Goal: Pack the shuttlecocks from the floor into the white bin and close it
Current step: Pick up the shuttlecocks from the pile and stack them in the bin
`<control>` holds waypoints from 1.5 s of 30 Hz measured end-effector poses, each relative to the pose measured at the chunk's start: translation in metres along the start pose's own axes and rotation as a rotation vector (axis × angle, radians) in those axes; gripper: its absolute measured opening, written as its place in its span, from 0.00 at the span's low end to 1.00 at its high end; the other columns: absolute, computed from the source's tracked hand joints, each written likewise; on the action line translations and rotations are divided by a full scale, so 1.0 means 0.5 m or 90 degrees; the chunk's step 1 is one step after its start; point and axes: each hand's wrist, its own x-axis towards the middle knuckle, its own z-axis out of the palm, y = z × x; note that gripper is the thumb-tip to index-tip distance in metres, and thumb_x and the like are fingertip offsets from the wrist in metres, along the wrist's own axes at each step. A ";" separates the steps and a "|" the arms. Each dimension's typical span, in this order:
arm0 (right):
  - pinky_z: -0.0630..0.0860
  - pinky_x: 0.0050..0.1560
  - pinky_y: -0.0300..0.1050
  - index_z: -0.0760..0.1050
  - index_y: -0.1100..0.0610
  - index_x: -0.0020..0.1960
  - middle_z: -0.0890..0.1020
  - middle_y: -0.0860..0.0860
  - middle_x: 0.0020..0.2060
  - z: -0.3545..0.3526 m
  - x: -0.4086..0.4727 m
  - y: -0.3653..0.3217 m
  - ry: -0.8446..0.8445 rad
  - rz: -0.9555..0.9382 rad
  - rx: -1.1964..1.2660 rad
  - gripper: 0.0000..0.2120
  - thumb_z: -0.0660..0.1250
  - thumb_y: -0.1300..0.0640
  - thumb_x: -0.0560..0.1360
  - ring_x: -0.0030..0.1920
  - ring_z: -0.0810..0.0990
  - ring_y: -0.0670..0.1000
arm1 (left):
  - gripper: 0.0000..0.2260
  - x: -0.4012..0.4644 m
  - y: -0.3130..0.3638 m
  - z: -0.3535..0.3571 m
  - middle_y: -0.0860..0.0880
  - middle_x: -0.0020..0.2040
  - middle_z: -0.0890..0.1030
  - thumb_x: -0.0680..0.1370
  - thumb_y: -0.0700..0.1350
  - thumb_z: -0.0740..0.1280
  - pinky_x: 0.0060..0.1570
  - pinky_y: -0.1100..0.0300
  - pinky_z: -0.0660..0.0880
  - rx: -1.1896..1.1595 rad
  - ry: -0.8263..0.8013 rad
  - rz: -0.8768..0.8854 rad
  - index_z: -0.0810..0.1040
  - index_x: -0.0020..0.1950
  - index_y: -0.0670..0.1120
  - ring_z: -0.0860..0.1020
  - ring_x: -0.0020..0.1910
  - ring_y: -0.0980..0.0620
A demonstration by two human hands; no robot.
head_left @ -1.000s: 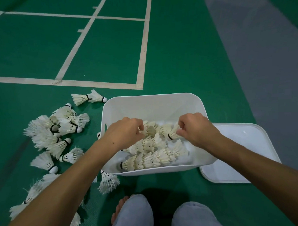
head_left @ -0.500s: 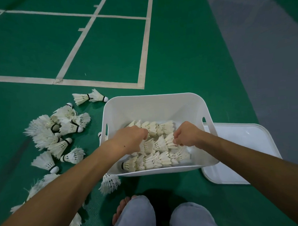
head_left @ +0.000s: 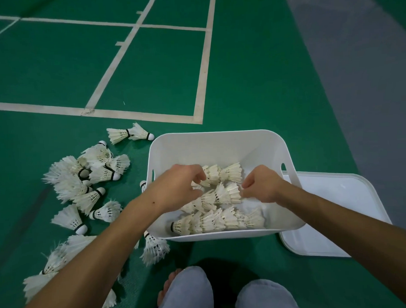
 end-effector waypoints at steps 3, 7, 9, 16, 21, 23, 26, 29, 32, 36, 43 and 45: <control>0.81 0.56 0.44 0.87 0.59 0.56 0.88 0.51 0.51 -0.010 -0.031 -0.023 0.065 -0.088 0.007 0.08 0.74 0.58 0.78 0.49 0.85 0.49 | 0.08 -0.051 0.008 -0.023 0.59 0.53 0.84 0.81 0.47 0.73 0.51 0.58 0.83 -0.119 0.097 0.035 0.81 0.60 0.53 0.83 0.47 0.60; 0.78 0.51 0.33 0.85 0.52 0.56 0.87 0.44 0.48 -0.004 -0.085 -0.085 0.110 -0.259 0.052 0.07 0.71 0.57 0.80 0.48 0.83 0.39 | 0.05 -0.133 -0.011 -0.037 0.59 0.47 0.85 0.80 0.44 0.74 0.44 0.64 0.80 -0.212 0.243 0.066 0.83 0.55 0.51 0.84 0.48 0.56; 0.77 0.50 0.31 0.85 0.49 0.54 0.86 0.40 0.47 0.004 -0.109 -0.121 0.114 -0.339 0.064 0.06 0.70 0.56 0.81 0.48 0.83 0.38 | 0.05 -0.174 -0.035 -0.036 0.58 0.45 0.85 0.80 0.42 0.74 0.43 0.62 0.80 -0.236 0.326 0.045 0.84 0.53 0.51 0.83 0.47 0.52; 0.78 0.52 0.37 0.85 0.47 0.55 0.85 0.39 0.49 0.029 -0.141 -0.255 0.065 -0.560 -0.013 0.07 0.69 0.55 0.81 0.49 0.82 0.40 | 0.05 -0.287 -0.151 -0.001 0.53 0.43 0.85 0.80 0.40 0.74 0.42 0.55 0.81 -0.324 0.444 -0.126 0.83 0.50 0.50 0.83 0.42 0.49; 0.78 0.56 0.46 0.83 0.46 0.57 0.84 0.40 0.50 0.039 -0.101 -0.350 0.033 -0.666 -0.164 0.07 0.68 0.51 0.82 0.51 0.79 0.42 | 0.07 -0.323 -0.255 0.027 0.58 0.43 0.85 0.79 0.43 0.76 0.43 0.67 0.77 -0.244 0.405 -0.283 0.82 0.49 0.55 0.82 0.43 0.60; 0.78 0.56 0.48 0.82 0.47 0.57 0.84 0.41 0.50 0.043 -0.079 -0.393 -0.004 -0.696 -0.268 0.06 0.68 0.52 0.82 0.53 0.79 0.44 | 0.08 -0.331 -0.282 0.041 0.59 0.46 0.85 0.77 0.48 0.78 0.47 0.59 0.81 -0.203 0.337 -0.308 0.81 0.52 0.56 0.82 0.46 0.62; 0.80 0.53 0.52 0.82 0.48 0.56 0.85 0.45 0.49 0.057 -0.043 -0.459 -0.081 -0.705 -0.448 0.07 0.67 0.54 0.81 0.53 0.81 0.50 | 0.21 -0.321 -0.288 0.067 0.61 0.58 0.82 0.73 0.65 0.76 0.56 0.56 0.79 -0.081 0.221 -0.309 0.79 0.61 0.59 0.79 0.57 0.60; 0.80 0.48 0.48 0.83 0.52 0.56 0.86 0.49 0.50 0.092 -0.001 -0.515 -0.179 -0.679 -0.592 0.08 0.66 0.57 0.80 0.52 0.83 0.53 | 0.36 -0.295 -0.279 0.102 0.58 0.63 0.80 0.68 0.82 0.61 0.58 0.52 0.75 0.120 0.157 -0.306 0.77 0.67 0.59 0.76 0.61 0.53; 0.77 0.44 0.46 0.84 0.56 0.56 0.86 0.52 0.52 0.140 0.041 -0.549 -0.243 -0.655 -0.692 0.09 0.66 0.59 0.80 0.52 0.84 0.55 | 0.41 -0.265 -0.266 0.137 0.55 0.61 0.80 0.67 0.85 0.57 0.59 0.50 0.72 0.219 0.145 -0.348 0.77 0.66 0.57 0.76 0.60 0.49; 0.71 0.48 0.43 0.82 0.55 0.65 0.84 0.50 0.60 0.196 0.089 -0.565 -0.324 -0.569 -0.759 0.16 0.74 0.53 0.78 0.51 0.79 0.51 | 0.30 -0.236 -0.262 0.139 0.55 0.63 0.80 0.73 0.76 0.63 0.59 0.49 0.70 0.185 0.137 -0.387 0.76 0.65 0.57 0.76 0.61 0.49; 0.76 0.43 0.44 0.76 0.52 0.73 0.80 0.55 0.68 0.249 0.176 -0.573 -0.432 -0.434 -0.786 0.30 0.80 0.56 0.73 0.52 0.83 0.58 | 0.21 -0.257 -0.296 0.100 0.56 0.61 0.82 0.76 0.54 0.75 0.54 0.56 0.79 0.041 0.258 -0.352 0.75 0.67 0.53 0.82 0.54 0.54; 0.78 0.40 0.44 0.75 0.53 0.74 0.81 0.57 0.67 0.264 0.187 -0.575 -0.452 -0.413 -0.773 0.31 0.80 0.56 0.73 0.41 0.82 0.55 | 0.27 -0.258 -0.304 0.093 0.55 0.65 0.78 0.75 0.53 0.77 0.50 0.57 0.80 -0.001 0.277 -0.388 0.71 0.71 0.54 0.82 0.52 0.54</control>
